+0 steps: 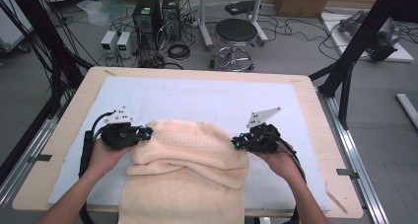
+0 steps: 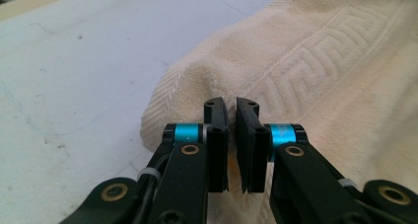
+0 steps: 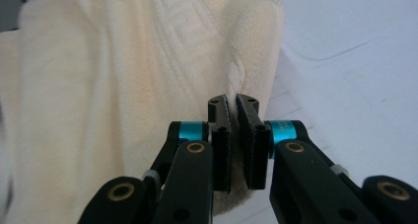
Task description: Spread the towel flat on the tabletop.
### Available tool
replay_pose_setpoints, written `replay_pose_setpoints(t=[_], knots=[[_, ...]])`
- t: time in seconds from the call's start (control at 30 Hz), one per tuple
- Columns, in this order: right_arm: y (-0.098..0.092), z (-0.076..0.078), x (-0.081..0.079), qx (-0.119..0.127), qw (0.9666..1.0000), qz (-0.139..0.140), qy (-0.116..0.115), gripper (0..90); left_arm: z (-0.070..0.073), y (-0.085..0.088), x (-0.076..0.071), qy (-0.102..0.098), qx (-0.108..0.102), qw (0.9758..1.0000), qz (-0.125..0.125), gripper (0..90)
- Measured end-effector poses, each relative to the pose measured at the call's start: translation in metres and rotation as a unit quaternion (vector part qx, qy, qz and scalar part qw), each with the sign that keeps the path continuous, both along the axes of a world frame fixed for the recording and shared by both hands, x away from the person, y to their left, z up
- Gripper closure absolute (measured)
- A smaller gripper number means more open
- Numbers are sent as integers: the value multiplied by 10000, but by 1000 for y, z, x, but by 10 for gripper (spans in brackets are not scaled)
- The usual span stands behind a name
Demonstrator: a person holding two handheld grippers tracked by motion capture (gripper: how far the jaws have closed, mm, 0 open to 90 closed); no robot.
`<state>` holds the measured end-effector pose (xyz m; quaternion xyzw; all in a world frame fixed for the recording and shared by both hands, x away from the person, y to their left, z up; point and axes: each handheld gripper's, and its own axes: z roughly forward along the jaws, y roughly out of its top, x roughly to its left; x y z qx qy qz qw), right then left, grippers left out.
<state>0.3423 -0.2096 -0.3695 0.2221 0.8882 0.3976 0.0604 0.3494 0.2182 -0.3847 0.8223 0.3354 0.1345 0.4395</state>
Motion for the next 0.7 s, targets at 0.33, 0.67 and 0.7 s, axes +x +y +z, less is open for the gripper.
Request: replay_pose_setpoints(t=[0.33,0.67,0.7], knots=[[9,89,151,0,9835,-1732,-526,546,72,-17,122,-555,328,9920,1086,561],[6,16,98,-124,9905,-1332,-324,523,10,2,73,-214,142,9975,657,542],[5,12,91,-54,9906,-1326,-321,518,5,2,66,-216,82,9979,598,540]])
